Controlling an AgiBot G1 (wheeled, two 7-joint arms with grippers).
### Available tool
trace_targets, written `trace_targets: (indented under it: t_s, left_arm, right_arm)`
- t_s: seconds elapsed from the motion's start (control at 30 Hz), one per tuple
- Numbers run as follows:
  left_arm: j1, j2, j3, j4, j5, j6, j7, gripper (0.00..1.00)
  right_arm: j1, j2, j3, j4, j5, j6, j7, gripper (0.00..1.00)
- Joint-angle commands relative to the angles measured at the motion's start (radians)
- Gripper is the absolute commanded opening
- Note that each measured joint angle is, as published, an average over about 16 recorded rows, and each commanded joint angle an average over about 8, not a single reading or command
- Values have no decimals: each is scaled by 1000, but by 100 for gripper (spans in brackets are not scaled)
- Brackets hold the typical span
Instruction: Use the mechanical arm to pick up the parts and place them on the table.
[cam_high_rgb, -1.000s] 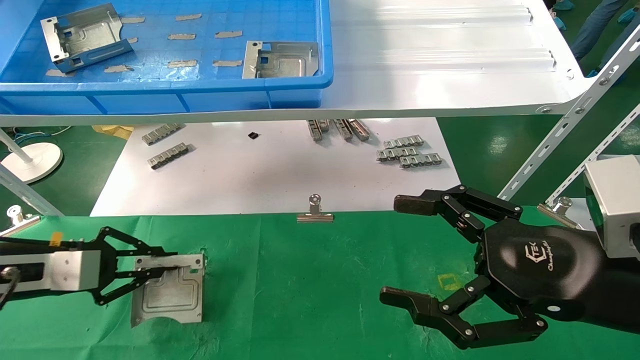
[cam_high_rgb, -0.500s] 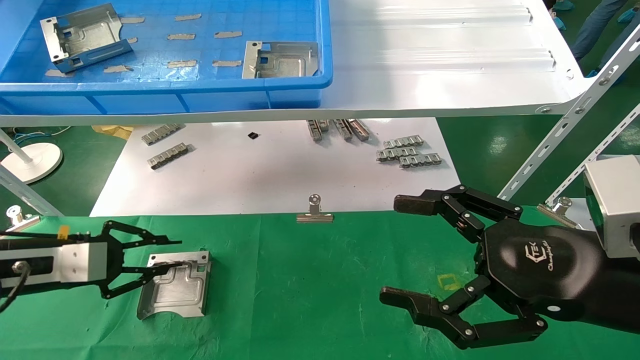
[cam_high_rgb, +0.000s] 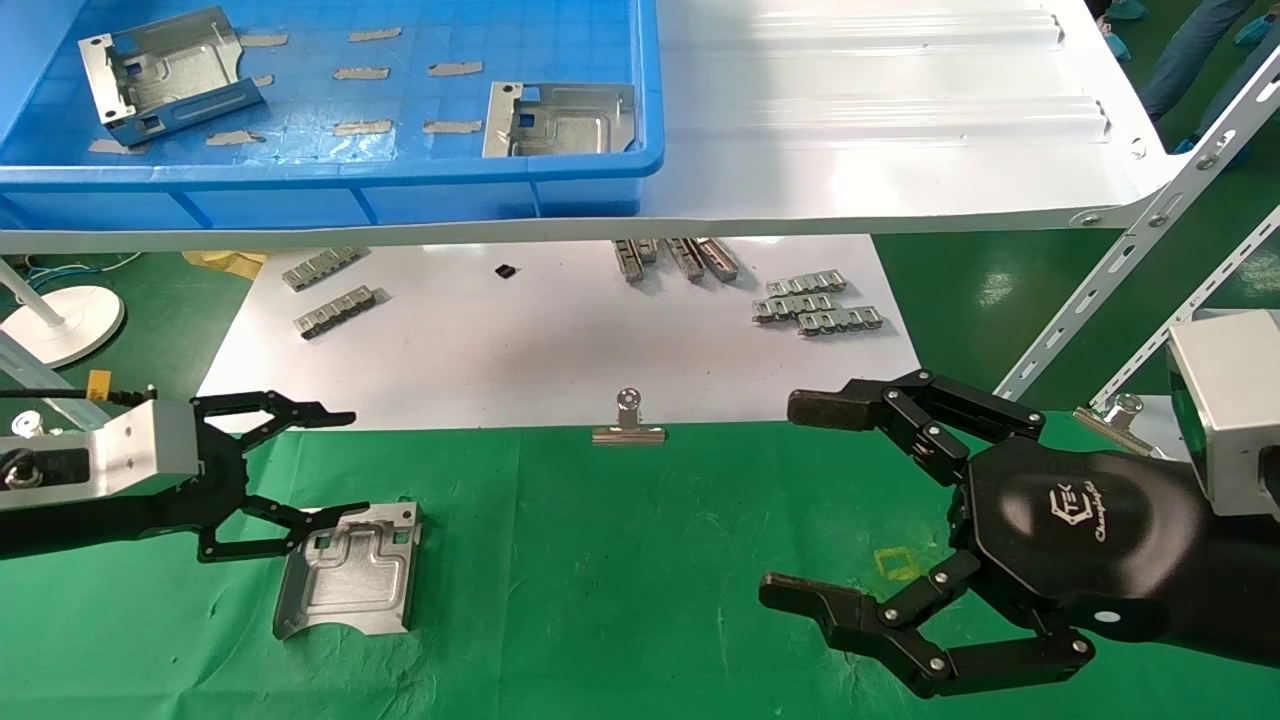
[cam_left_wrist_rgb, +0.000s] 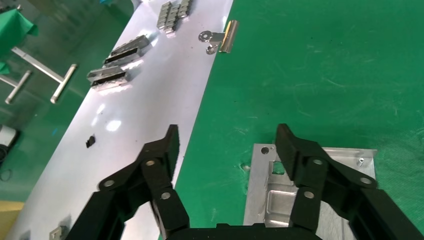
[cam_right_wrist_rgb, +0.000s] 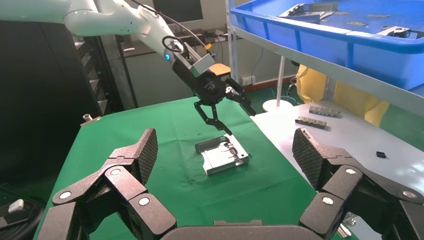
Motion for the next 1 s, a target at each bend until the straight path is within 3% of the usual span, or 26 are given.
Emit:
trace_targets:
  t_s: [0.03,0.47,1.0]
  left_arm:
    - [-1,2,0,3,-4,0,-13,100]
    - [14,-6,-11,-32,-9,-3,-17,100]
    - [155,-55,-123,-333,-105,-27,-273,100]
  right_arm:
    - [0,0,0,0,0,0,0,100]
    - [0,0,0,0,0,0,0,100]
    - [0,0,0,0,0,0,0,100]
